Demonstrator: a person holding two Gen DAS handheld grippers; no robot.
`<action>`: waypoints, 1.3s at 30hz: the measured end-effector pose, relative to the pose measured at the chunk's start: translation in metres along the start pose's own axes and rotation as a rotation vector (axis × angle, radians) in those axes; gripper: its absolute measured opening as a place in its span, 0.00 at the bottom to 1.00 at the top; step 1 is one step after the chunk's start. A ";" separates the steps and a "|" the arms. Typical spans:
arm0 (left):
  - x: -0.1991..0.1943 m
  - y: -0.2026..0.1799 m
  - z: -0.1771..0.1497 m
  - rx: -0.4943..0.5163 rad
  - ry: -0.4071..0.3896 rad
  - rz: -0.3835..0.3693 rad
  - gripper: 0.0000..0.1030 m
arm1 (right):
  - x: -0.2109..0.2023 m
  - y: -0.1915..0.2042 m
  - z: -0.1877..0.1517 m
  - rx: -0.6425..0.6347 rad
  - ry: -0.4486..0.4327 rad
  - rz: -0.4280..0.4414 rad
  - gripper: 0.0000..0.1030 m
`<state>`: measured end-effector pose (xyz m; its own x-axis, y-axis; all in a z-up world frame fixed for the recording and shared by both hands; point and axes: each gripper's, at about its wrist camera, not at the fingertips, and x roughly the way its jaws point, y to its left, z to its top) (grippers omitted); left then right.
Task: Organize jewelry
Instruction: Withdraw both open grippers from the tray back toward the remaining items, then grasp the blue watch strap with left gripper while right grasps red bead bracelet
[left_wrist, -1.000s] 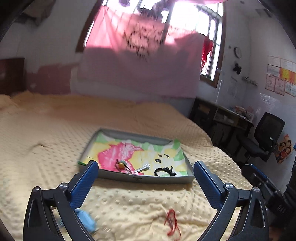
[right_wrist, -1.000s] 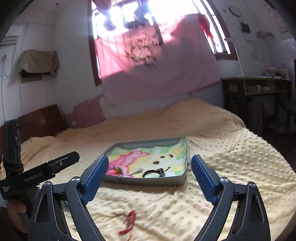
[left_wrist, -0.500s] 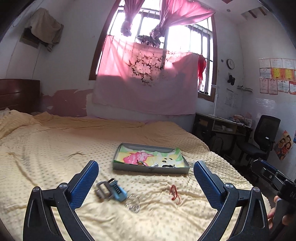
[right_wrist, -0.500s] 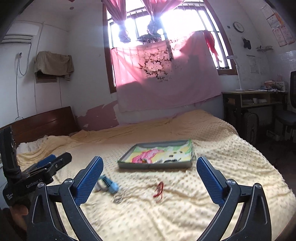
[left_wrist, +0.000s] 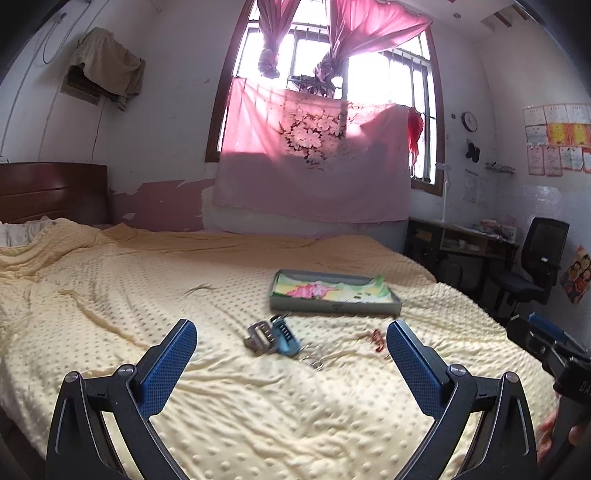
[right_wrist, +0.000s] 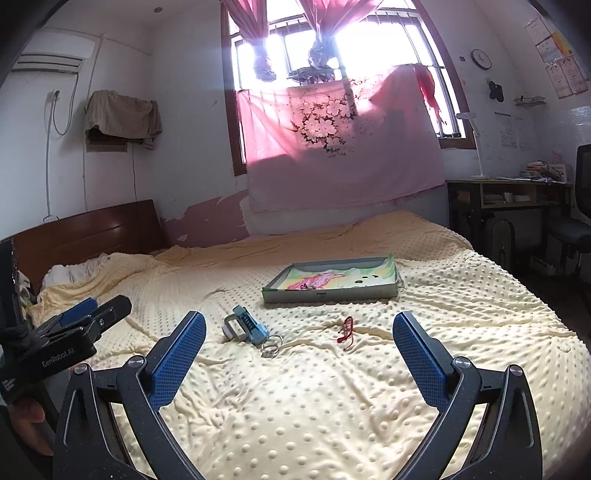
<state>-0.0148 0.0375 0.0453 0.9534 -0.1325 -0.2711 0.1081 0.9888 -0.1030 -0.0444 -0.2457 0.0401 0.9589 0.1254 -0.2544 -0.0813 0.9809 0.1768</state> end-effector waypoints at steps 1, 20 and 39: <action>0.001 0.001 -0.001 0.000 0.003 0.004 1.00 | 0.000 0.003 -0.002 -0.004 -0.002 0.003 0.97; 0.090 0.028 0.005 -0.015 0.075 0.030 1.00 | 0.094 0.002 0.009 -0.008 0.009 -0.018 0.97; 0.191 0.018 -0.003 0.008 0.143 0.005 1.00 | 0.188 -0.030 0.017 -0.006 0.073 -0.043 0.97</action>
<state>0.1680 0.0299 -0.0109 0.9041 -0.1359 -0.4052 0.1068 0.9899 -0.0938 0.1430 -0.2542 0.0035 0.9393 0.0936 -0.3302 -0.0427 0.9865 0.1582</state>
